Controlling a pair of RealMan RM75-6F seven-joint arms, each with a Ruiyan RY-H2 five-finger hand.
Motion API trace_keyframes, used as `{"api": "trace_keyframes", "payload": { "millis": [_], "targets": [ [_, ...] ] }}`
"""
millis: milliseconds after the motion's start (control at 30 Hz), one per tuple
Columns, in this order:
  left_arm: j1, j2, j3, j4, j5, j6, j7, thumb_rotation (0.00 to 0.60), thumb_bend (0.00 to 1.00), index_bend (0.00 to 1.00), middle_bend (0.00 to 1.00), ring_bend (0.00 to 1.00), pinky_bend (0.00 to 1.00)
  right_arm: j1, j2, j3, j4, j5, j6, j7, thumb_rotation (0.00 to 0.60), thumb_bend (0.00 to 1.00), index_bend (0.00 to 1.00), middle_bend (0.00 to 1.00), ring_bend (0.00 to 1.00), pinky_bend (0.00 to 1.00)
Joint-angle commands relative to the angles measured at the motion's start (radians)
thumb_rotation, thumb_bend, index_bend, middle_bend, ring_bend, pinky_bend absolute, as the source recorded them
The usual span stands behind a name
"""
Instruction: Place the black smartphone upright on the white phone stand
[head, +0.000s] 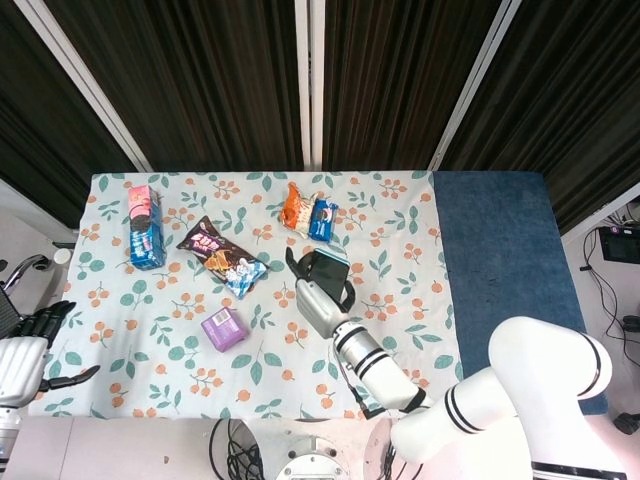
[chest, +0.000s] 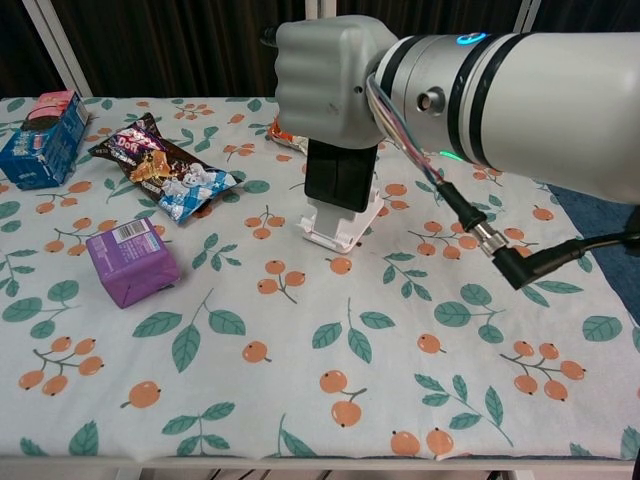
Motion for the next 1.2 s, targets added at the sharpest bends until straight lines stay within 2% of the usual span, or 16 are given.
{"api": "trace_keyframes", "payload": {
  "millis": [33,600,1200],
  "targets": [
    [0.000,-0.001,-0.001,0.003,-0.001,-0.001,-0.004,0.365,0.06,0.11,0.10,0.13,0.22,0.003,-0.022,0.008,0.008,0.024,0.018,-0.010,0.600,0.28,0.63,0.45,0.46,0.00],
    [-0.004,-0.021,0.012,0.036,0.002,-0.029,-0.034,0.364,0.06,0.11,0.10,0.13,0.22,0.019,-0.097,0.038,0.060,0.114,0.045,-0.021,0.600,0.28,0.63,0.45,0.46,0.00],
    [-0.008,-0.021,0.013,0.051,-0.002,-0.042,-0.050,0.364,0.06,0.11,0.10,0.13,0.22,0.012,-0.146,0.032,0.123,0.108,0.036,0.004,0.600,0.28,0.63,0.45,0.46,0.00]
  ]
}}
